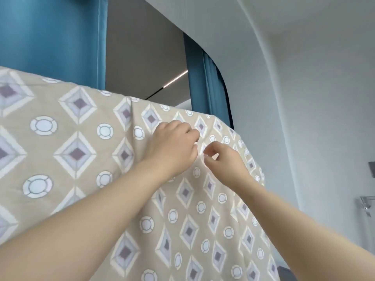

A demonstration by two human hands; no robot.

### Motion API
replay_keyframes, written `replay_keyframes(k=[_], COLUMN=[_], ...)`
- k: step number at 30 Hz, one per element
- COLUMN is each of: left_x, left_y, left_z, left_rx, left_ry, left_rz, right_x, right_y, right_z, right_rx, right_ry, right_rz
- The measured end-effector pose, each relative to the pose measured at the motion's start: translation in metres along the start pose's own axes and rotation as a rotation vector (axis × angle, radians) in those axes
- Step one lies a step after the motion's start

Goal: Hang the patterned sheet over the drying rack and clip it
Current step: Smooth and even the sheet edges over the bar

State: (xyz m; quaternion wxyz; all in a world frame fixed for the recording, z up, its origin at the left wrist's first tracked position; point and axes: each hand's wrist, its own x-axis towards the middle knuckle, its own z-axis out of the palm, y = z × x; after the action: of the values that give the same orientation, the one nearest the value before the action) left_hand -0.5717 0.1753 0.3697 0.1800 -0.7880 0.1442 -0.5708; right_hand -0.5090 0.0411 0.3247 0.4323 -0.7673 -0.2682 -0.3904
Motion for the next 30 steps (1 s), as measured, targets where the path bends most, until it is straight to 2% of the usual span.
replay_keyframes(k=[2,6,10,14,19,22,25,27,30], left_x=[0.019,0.058,0.100,0.125,0.146,0.153,0.153,0.155,0.160], left_y=[0.008,0.025,0.039,0.046,0.051,0.053,0.052,0.054,0.060], left_z=[0.014,0.045,0.077,0.105,0.117,0.123,0.127,0.130,0.135], left_rx=[0.030,0.113,0.242,0.351,0.434,0.443,0.450,0.442,0.413], left_ry=[-0.015,0.062,-0.032,-0.143,-0.206,-0.222,-0.228,-0.219,-0.216], left_rz=[-0.016,-0.052,-0.107,-0.243,-0.373,-0.405,-0.411,-0.406,-0.397], right_x=[0.017,0.050,0.083,0.114,0.140,0.148,0.150,0.152,0.154], right_y=[0.016,0.058,0.106,0.151,0.184,0.192,0.196,0.204,0.211], right_z=[-0.004,-0.014,-0.026,-0.031,-0.025,-0.026,-0.024,-0.027,-0.032], right_rx=[0.032,0.112,0.136,0.187,0.159,0.061,0.204,0.233,0.178], right_ry=[-0.003,-0.024,-0.011,0.041,0.046,-0.056,-0.242,-0.210,-0.194], right_rz=[-0.021,-0.058,-0.039,-0.006,0.020,0.048,0.157,0.215,0.198])
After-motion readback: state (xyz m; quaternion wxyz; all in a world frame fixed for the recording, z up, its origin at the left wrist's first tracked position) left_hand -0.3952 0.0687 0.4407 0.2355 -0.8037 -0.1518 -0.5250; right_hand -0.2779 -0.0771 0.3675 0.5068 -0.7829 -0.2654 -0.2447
